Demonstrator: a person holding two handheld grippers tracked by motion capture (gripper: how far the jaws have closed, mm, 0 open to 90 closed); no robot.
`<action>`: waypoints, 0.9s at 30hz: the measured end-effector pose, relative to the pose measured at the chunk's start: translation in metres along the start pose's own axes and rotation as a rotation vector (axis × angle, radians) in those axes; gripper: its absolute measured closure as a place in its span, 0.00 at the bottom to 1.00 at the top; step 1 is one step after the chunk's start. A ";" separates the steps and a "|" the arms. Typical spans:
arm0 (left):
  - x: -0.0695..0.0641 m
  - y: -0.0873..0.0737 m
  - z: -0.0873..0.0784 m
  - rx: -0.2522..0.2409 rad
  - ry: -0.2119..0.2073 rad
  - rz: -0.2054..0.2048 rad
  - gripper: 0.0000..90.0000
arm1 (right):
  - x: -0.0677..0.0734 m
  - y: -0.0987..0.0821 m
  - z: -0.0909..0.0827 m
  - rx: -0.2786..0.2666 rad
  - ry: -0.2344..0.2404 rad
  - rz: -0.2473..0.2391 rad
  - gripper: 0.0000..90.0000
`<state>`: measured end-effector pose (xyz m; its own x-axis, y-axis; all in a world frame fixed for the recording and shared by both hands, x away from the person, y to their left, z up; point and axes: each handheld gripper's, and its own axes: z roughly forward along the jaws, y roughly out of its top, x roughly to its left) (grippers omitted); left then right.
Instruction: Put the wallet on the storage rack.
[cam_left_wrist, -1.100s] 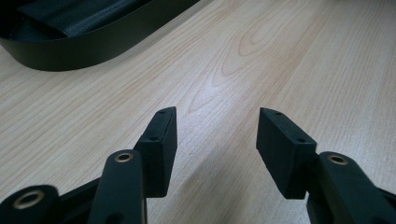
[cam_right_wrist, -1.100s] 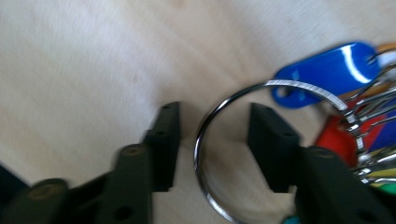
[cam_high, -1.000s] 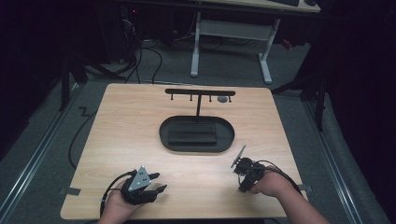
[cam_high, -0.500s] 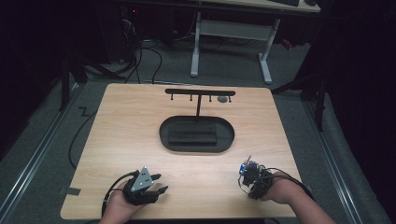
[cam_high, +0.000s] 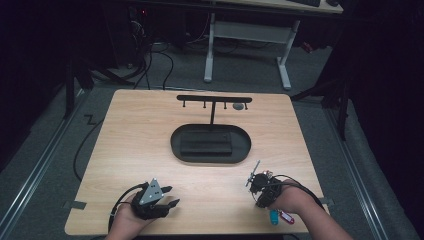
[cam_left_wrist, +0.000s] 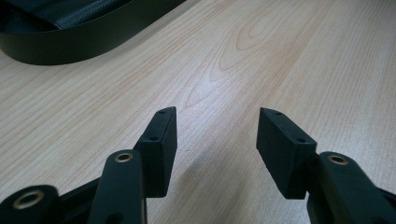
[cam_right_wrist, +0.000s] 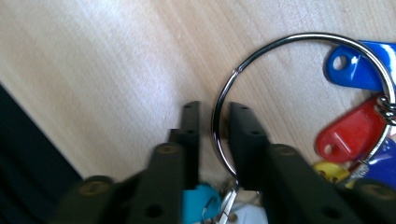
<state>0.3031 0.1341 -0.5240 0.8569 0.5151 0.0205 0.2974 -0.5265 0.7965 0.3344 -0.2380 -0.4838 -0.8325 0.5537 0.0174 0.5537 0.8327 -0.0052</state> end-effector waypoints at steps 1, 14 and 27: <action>0.000 0.000 0.000 0.000 0.000 -0.001 0.54 | 0.000 -0.001 -0.001 0.011 -0.008 -0.006 0.77; -0.003 0.001 0.001 0.006 -0.008 0.005 0.54 | 0.004 -0.005 0.004 0.036 -0.012 -0.058 0.96; -0.002 -0.001 0.000 0.002 -0.009 -0.023 0.54 | 0.011 -0.010 -0.036 -0.056 -0.093 -0.049 0.97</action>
<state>0.3012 0.1336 -0.5243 0.8536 0.5209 -0.0030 0.3176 -0.5158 0.7956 0.3203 -0.2398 -0.4479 -0.8550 0.5130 -0.0765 0.5106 0.8584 0.0493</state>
